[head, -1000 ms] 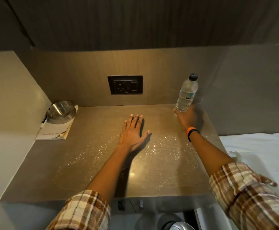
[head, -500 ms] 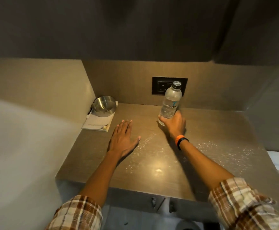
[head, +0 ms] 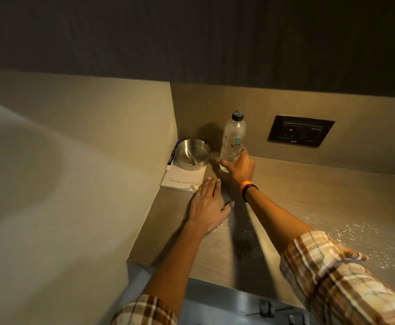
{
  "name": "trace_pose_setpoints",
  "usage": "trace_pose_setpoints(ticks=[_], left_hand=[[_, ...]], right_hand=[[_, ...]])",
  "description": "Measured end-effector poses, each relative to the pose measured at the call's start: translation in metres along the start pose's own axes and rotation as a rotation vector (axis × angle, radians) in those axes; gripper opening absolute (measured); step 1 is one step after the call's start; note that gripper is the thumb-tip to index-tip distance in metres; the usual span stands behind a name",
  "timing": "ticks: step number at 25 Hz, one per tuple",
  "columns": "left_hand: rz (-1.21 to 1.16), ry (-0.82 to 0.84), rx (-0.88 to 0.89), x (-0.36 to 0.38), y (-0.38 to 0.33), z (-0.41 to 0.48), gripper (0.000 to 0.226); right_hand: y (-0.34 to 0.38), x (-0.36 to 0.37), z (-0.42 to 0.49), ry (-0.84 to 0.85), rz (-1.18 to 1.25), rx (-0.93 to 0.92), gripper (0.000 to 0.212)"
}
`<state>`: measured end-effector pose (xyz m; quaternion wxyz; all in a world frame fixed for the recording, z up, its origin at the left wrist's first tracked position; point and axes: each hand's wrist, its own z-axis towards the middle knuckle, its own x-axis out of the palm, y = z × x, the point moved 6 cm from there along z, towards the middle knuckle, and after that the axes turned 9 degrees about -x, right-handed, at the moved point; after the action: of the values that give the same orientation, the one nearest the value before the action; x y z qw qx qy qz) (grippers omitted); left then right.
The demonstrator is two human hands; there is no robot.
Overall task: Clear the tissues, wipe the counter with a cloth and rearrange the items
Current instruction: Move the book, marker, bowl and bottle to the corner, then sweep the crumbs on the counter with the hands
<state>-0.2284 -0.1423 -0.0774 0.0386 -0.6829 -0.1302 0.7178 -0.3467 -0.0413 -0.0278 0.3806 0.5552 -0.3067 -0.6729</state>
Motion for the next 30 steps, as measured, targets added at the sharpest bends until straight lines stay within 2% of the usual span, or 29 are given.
trace_pose_setpoints(ticks=[6, 8, 10, 13, 16, 20, 26, 28, 30], left_hand=[[-0.027, -0.008, -0.020, 0.010, 0.000, 0.009, 0.093], [-0.005, -0.025, 0.000, 0.009, -0.001, 0.008, 0.091], [0.009, -0.049, 0.026, 0.006, -0.005, 0.006, 0.089], [-0.027, -0.075, 0.063, 0.004, -0.025, 0.004, 0.085], [-0.061, -0.071, 0.154, 0.008, -0.081, -0.001, 0.083], [-0.111, 0.009, 0.303, 0.021, -0.188, -0.014, 0.084], [-0.105, 0.104, 0.532, 0.060, -0.387, -0.072, 0.082], [-0.078, 0.090, 0.526, 0.065, -0.402, -0.075, 0.084], [-0.066, 0.104, 0.524, 0.077, -0.436, -0.081, 0.084]], right_hand=[[-0.003, 0.018, 0.013, 0.012, 0.026, 0.008, 0.066], [-0.010, 0.009, 0.009, 0.023, 0.028, -0.015, 0.075], [-0.023, -0.013, -0.003, 0.057, -0.064, -0.031, 0.086], [-0.049, -0.071, -0.028, 0.087, -0.377, -0.139, 0.084], [-0.082, -0.146, -0.063, 0.093, -0.651, -0.174, 0.086], [-0.125, -0.240, -0.109, 0.063, -0.798, -0.109, 0.091], [-0.215, -0.404, -0.173, -0.053, -0.813, 0.050, 0.092], [-0.225, -0.423, -0.176, -0.093, -0.791, 0.068, 0.097], [-0.250, -0.462, -0.184, -0.179, -0.719, 0.140, 0.094]])
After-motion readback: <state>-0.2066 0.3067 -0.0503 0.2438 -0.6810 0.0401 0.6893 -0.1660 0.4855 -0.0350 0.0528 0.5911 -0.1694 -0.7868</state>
